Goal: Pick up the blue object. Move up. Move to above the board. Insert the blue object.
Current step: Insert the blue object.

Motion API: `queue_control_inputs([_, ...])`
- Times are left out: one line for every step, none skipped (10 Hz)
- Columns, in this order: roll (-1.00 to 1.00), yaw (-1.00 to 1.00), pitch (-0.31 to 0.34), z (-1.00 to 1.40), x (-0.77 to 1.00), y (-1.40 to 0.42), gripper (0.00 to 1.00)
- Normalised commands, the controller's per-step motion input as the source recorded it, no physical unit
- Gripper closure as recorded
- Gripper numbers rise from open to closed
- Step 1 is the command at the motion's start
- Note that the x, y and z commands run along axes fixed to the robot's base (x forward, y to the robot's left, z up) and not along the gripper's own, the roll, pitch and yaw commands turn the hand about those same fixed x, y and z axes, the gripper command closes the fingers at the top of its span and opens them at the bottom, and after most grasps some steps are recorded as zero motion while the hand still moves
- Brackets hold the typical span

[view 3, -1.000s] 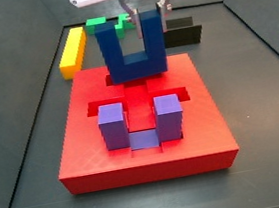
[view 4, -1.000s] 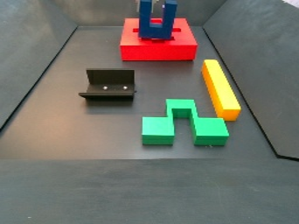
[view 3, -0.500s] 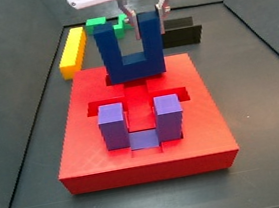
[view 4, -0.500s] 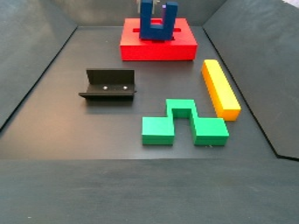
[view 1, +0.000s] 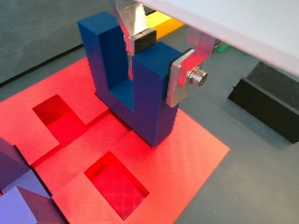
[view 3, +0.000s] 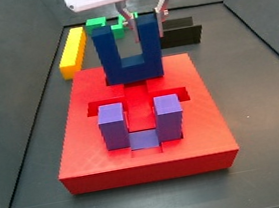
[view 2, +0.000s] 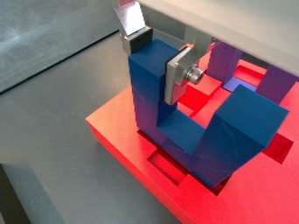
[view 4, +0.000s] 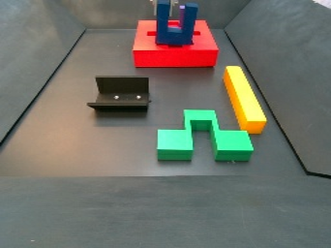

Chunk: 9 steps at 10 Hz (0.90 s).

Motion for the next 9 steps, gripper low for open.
queue_control_inputs([0.00,0.00,0.000,-0.06,0.01,0.00,1.00])
queue_control_inputs([0.06,0.00,0.000,-0.16,0.00,0.01,1.00])
queue_control_inputs([0.15,0.00,0.000,-0.24,0.00,0.01,1.00])
queue_control_inputs([0.14,0.00,0.000,-0.24,0.00,0.04,1.00])
queue_control_inputs([0.09,0.00,0.000,-0.19,0.00,0.09,1.00])
queue_control_inputs([0.07,0.00,0.000,-0.17,0.00,0.08,1.00])
queue_control_inputs([0.07,0.01,0.000,-0.25,0.00,0.00,1.00])
queue_control_inputs([0.07,0.02,-0.021,-0.42,0.00,0.00,1.00])
queue_control_inputs([0.10,0.06,-0.050,-0.49,0.00,-0.03,1.00])
